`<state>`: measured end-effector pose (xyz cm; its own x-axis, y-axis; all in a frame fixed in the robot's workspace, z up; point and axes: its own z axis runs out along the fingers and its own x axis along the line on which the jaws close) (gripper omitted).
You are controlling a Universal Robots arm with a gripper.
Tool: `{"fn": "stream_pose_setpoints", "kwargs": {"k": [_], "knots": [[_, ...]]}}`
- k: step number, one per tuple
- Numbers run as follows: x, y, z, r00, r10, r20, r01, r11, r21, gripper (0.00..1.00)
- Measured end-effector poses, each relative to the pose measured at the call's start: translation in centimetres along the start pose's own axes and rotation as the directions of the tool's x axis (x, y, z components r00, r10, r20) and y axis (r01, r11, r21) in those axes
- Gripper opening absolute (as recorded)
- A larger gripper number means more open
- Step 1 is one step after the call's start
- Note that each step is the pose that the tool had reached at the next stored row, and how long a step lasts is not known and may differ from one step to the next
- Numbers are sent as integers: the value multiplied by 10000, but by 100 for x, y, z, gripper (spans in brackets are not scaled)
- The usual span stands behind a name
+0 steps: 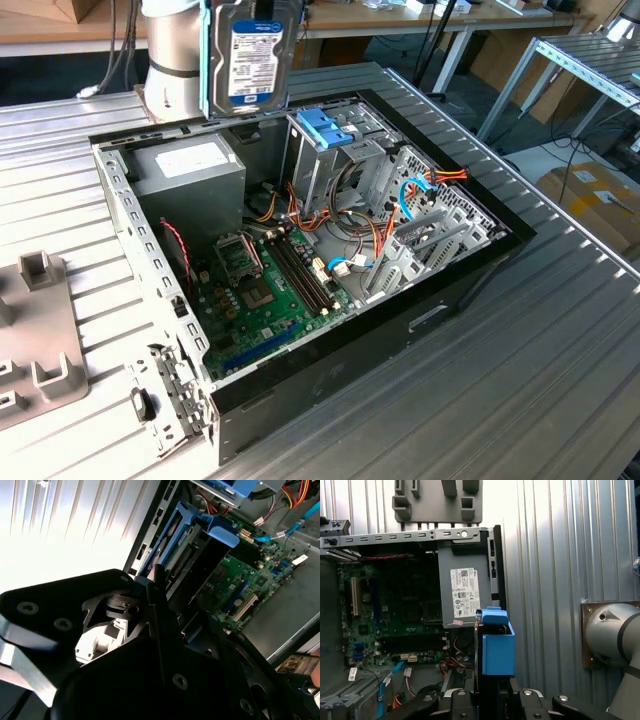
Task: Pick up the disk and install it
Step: 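Pick up the disk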
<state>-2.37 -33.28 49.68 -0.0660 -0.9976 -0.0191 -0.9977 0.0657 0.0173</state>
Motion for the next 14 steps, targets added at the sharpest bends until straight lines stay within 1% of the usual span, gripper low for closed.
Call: {"fn": "stream_pose_setpoints", "kwargs": {"k": [1,2,3,5,7,9,10,11,12,13,14], "knots": [[-3,-52,0,10000,0,2,0,10000,0,35],[-5,-90,-1,10000,0,3,0,10000,0,35],[-9,-149,-2,10000,1,1,-1,10000,0,35],[-15,-229,-3,10000,1,1,-1,10000,0,35],[-24,-348,-5,10000,1,1,-1,10000,0,35],[-28,-418,-6,10000,0,1,0,10000,0,35],[-31,-465,-7,10000,1,2,-1,10000,0,35],[-37,-560,-9,10000,1,1,-1,10000,0,35],[-41,-618,-10,10000,0,1,0,10000,0,35],[-44,-658,-10,10000,1,1,-1,10000,0,35],[-48,-730,-11,10000,0,1,0,10000,0,35]]}}
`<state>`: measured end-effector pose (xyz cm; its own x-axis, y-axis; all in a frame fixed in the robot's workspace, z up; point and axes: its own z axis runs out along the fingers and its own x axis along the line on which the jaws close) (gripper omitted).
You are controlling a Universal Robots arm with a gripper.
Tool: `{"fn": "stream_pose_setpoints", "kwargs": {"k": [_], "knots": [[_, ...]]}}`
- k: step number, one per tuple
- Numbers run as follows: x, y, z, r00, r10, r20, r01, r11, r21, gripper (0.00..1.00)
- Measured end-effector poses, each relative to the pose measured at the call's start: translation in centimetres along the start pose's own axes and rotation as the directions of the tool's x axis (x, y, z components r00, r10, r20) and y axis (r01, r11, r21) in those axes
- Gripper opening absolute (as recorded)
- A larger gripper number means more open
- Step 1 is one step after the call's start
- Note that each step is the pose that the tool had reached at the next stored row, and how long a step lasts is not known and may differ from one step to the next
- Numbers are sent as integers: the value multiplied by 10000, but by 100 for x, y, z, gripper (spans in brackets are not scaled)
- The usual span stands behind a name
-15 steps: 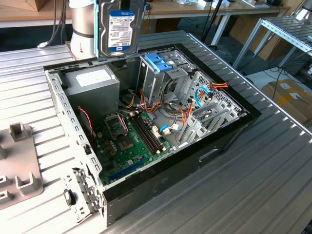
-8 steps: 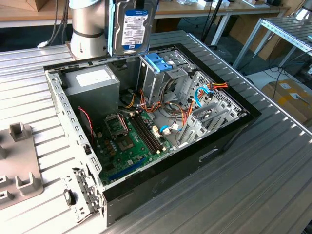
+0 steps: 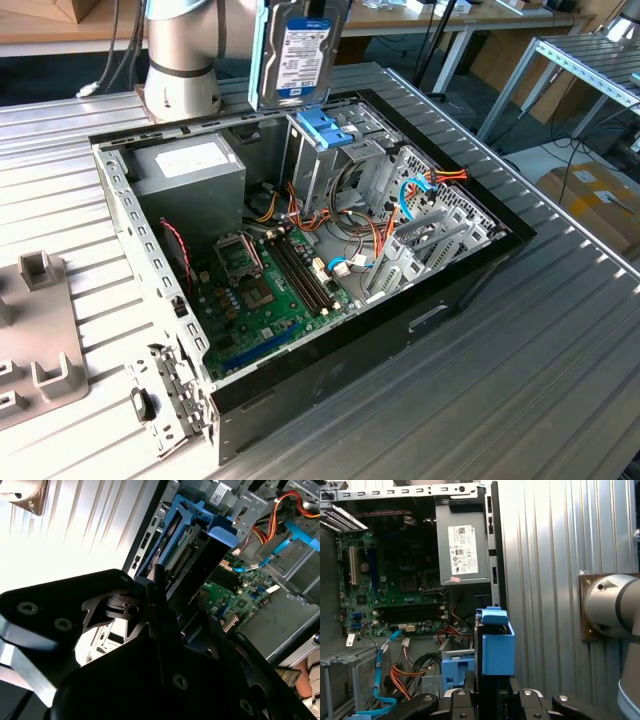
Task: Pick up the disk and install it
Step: 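Pick up the disk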
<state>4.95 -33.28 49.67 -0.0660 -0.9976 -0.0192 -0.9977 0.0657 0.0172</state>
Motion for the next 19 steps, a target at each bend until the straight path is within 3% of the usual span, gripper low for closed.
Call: {"fn": "stream_pose_setpoints", "kwargs": {"k": [3,5,6,11,15,19], "knots": [[-17,-251,-4,10000,0,0,0,10000,0,35],[-23,-347,-6,10000,0,0,0,10000,0,35],[-28,-428,-6,10000,1,1,-1,10000,0,35],[-21,-447,-8,10000,0,-1,0,10000,-1,35],[83,-454,-9,10000,0,-3,0,10000,0,35],[251,-465,-13,10000,1,-22,-1,10000,1,35]]}}
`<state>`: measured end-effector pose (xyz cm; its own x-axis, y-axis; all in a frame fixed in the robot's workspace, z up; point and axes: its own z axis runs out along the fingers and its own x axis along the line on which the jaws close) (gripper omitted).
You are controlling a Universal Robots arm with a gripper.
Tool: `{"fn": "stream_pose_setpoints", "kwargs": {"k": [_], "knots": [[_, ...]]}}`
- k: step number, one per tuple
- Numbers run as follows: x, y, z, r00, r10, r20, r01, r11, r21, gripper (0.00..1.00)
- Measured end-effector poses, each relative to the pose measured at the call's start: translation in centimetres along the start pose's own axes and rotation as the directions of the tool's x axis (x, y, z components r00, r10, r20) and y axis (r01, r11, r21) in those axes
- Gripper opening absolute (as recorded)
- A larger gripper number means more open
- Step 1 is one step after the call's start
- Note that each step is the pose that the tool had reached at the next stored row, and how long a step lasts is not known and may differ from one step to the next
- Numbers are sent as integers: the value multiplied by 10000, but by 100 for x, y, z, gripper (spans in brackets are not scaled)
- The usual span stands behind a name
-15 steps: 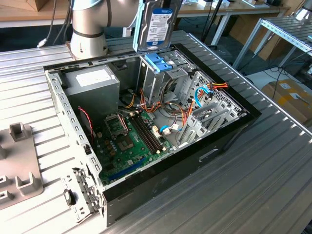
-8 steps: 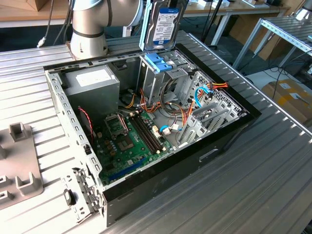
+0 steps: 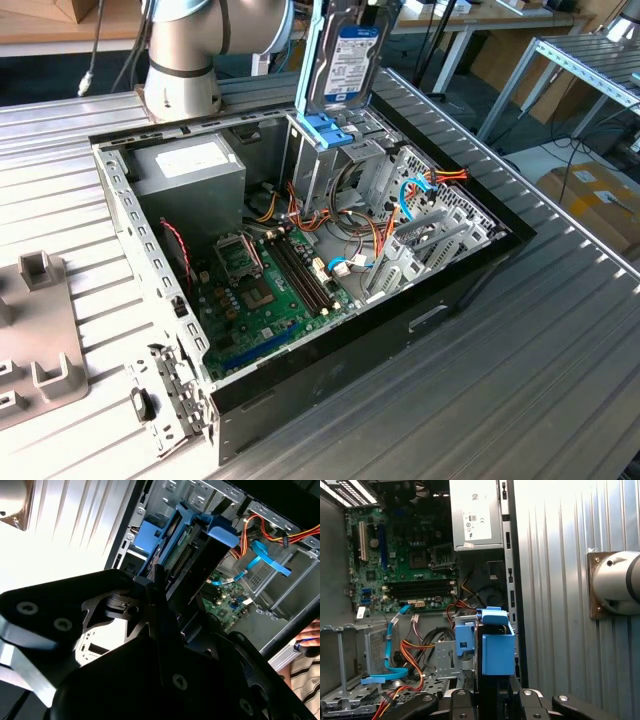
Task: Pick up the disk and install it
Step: 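Pick up the disk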
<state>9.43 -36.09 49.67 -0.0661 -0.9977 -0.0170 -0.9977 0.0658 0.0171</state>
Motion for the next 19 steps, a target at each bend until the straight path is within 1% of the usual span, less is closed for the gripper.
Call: {"fn": "stream_pose_setpoints", "kwargs": {"k": [5,6,10,12,13,16,17,19], "knots": [[136,-9,-2,10000,2,-8,-2,10000,0,35],[193,-13,-3,10000,2,-11,-2,10000,1,35],[326,-21,-6,10000,3,-23,-3,10000,1,35],[413,-27,-8,10000,4,-46,-4,10000,3,35],[439,-29,-8,10000,4,-53,-4,10000,3,35],[551,-36,-10,10000,5,-89,-5,10000,6,35],[626,-41,-11,9999,6,-111,-5,10000,8,35],[673,-44,-13,9999,6,-132,-6,10000,9,35]]}}
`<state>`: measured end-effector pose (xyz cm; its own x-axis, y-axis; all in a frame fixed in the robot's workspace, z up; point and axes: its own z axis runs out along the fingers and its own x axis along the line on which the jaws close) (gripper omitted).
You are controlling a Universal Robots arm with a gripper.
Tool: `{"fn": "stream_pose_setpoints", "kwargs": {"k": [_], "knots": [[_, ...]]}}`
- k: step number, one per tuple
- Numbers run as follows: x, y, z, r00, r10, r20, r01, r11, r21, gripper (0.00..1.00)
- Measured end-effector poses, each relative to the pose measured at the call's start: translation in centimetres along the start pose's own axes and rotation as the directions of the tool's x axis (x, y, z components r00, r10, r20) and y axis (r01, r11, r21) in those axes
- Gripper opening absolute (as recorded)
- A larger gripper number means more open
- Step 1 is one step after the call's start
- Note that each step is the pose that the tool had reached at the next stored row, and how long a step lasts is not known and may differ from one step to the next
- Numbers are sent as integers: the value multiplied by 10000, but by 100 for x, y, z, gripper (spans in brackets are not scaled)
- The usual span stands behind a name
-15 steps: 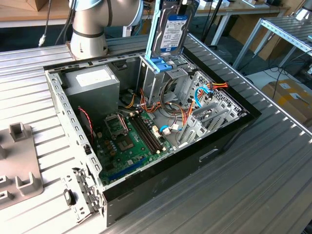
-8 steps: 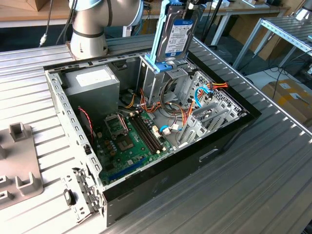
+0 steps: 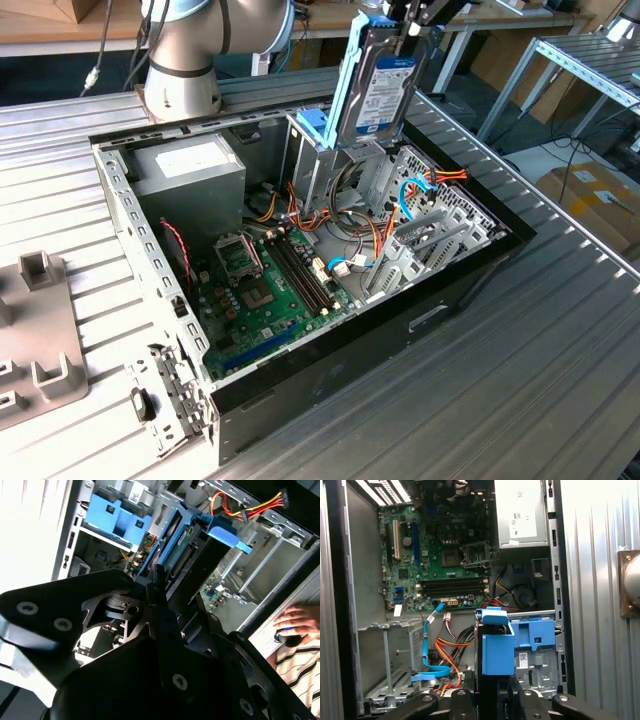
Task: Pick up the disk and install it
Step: 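Pick up the disk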
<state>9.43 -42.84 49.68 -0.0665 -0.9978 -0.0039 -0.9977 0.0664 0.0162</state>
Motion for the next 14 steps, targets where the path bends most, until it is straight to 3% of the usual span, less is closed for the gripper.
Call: {"fn": "stream_pose_setpoints", "kwargs": {"k": [7,9,14], "knots": [[206,-14,0,10000,2,-79,-2,10000,5,35],[324,-22,-1,9999,4,-134,-3,10000,9,35],[464,-31,-2,9998,6,-205,-6,10000,14,35]]}}
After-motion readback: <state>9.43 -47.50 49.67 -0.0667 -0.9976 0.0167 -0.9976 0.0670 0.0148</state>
